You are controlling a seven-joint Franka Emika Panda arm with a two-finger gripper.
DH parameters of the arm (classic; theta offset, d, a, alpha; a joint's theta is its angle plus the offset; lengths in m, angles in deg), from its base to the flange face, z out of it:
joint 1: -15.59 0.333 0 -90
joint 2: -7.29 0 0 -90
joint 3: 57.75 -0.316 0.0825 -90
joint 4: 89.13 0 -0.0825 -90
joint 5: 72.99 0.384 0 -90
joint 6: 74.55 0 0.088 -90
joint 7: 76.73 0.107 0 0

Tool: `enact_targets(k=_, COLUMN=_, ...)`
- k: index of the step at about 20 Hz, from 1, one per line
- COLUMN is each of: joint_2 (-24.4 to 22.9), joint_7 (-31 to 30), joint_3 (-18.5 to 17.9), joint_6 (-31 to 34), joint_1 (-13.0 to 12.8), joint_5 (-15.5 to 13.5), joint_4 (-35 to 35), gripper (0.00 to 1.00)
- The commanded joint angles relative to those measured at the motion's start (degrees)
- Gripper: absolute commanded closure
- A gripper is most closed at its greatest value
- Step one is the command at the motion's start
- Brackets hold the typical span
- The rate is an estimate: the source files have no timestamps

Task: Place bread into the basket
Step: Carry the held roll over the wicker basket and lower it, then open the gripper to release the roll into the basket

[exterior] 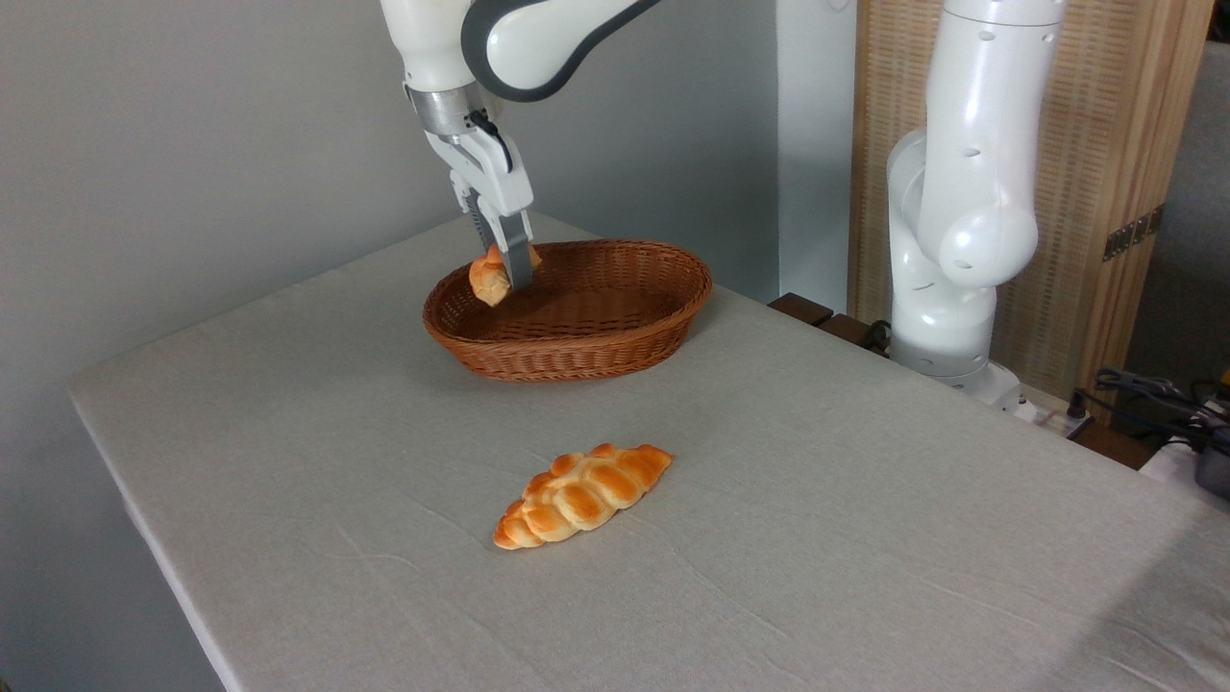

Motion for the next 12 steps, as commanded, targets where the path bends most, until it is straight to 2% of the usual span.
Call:
enact_targets(k=1, joint_2=0.21, joint_7=1.22, joint_3=-0.67, joint_6=-2.63, joint_1=-0.39, joint_5=-0.57, joint_4=-0.82, gripper=0.0)
enact_targets(k=8, joint_2=-0.67, joint_7=1.57, joint_3=-1.55, joint_6=-3.25, joint_1=0.31, joint_5=-0.4, joint_4=1.9, gripper=0.0)
enact_targets(k=9, joint_2=-0.76, joint_7=1.83, joint_3=-2.68, joint_6=-3.08, joint_1=0.23, joint_5=0.39, joint_4=3.21, gripper=0.0)
enact_targets(k=12, joint_2=-0.59, joint_7=1.66, joint_3=-6.11, joint_6=-2.02, joint_1=0.32, joint_5=5.56, joint_4=8.22, gripper=0.0)
